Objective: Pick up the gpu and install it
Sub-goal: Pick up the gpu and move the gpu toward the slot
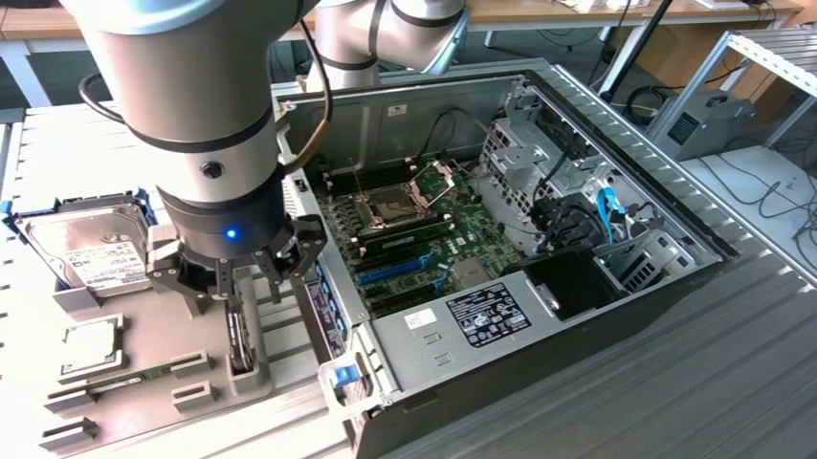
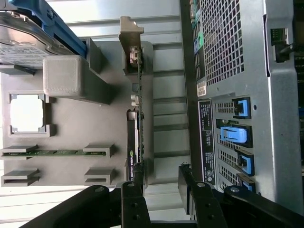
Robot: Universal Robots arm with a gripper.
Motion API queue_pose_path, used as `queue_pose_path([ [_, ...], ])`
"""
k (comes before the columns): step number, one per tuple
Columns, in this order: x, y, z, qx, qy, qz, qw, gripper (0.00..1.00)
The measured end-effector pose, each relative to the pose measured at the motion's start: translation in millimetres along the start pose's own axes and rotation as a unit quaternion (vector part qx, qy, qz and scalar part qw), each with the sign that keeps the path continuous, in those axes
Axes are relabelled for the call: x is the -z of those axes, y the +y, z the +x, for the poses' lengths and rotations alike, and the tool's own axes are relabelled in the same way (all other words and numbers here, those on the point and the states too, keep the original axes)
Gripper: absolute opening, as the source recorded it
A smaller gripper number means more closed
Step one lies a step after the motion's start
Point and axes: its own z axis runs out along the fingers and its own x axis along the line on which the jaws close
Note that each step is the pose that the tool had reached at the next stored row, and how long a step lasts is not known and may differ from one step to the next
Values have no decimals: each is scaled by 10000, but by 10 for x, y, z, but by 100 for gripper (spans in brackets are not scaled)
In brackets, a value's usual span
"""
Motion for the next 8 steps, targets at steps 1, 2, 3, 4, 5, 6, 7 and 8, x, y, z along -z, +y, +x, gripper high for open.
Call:
queue_pose_path([
  [1,-2,0,0,0,0,0,10000,42],
  [2,-4,0,0,0,0,0,10000,42],
  [3,-6,0,0,0,0,0,10000,42],
  [4,-8,0,0,0,0,0,10000,42],
  [5,-11,0,0,0,0,0,10000,42],
  [6,-13,0,0,0,0,0,10000,42],
  [7,-17,-1,0,0,0,0,10000,42],
  [8,-20,-1,0,0,0,0,10000,42],
])
